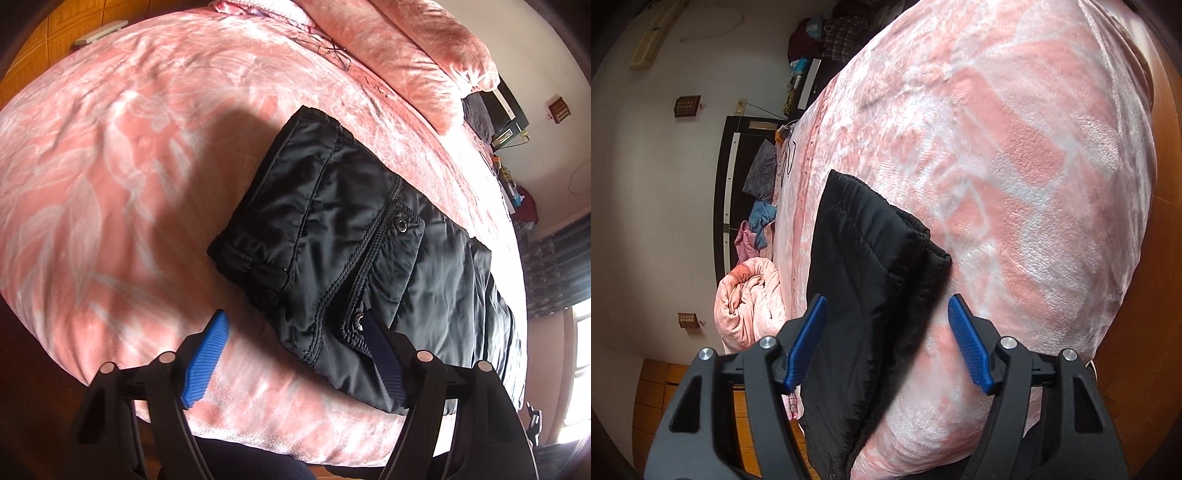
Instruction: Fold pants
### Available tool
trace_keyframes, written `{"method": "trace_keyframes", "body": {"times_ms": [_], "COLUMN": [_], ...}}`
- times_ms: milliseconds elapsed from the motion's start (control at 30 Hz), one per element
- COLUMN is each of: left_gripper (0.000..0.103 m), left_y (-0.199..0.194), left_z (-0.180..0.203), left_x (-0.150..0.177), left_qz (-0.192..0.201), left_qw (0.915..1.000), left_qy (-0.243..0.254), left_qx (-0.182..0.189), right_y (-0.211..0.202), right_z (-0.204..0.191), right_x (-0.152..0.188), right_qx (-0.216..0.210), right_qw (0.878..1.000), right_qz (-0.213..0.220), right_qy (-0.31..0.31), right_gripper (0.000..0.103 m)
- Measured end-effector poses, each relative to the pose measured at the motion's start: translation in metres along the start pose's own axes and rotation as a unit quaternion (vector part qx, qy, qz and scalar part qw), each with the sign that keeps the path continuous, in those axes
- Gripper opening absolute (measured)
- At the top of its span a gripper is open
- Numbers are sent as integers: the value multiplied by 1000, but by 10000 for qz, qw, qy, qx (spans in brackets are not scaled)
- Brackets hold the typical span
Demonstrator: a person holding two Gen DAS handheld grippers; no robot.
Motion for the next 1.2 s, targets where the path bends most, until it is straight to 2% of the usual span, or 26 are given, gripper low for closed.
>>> {"method": "trace_keyframes", "body": {"times_ms": [167,267,367,433,500,567,633,733,1033,1200], "left_gripper": [86,87,87,87,87,87,88,88,89,89], "left_y": [0,10,17,20,22,23,24,26,22,20], "left_z": [5,3,1,2,3,4,3,3,1,0], "left_x": [-2,-1,2,4,5,4,4,7,14,16], "left_qz": [99,-51,-159,-168,-206,-207,-190,-151,182,379], "left_qw": [9999,9997,9990,9991,9992,9992,9990,9990,9988,9982], "left_qy": [-67,-225,-412,-399,-354,-351,-405,-415,-444,-470], "left_qx": [84,48,22,22,-18,-31,-25,-49,-13,40], "right_y": [12,19,21,22,23,26,26,24,12,2], "right_z": [-2,-2,-4,-5,-4,-1,-2,-10,-58,-90], "right_x": [-3,-3,-1,0,-2,-3,-2,-2,1,9], "right_qx": [-179,-234,-278,-347,-353,-299,-255,-159,62,39], "right_qw": [9998,9997,9995,9992,9991,9993,9994,9991,9947,9903], "right_qz": [-17,-1,-13,-28,-36,-36,-31,2,205,291], "right_qy": [52,33,-125,-171,-217,-204,-252,-391,-1008,-1357], "right_gripper": [68,68,64,52,49,40,27,18,13,12]}}
Point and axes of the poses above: each gripper's, at about its wrist camera, not at the fingertips, and y roughly the way its jaws point, z to its right, x to its underside, the point moved 1 cm from there along y, roughly the way its jaws point, and after that the axes turned 11 degrees about z, right-handed, at the moved point
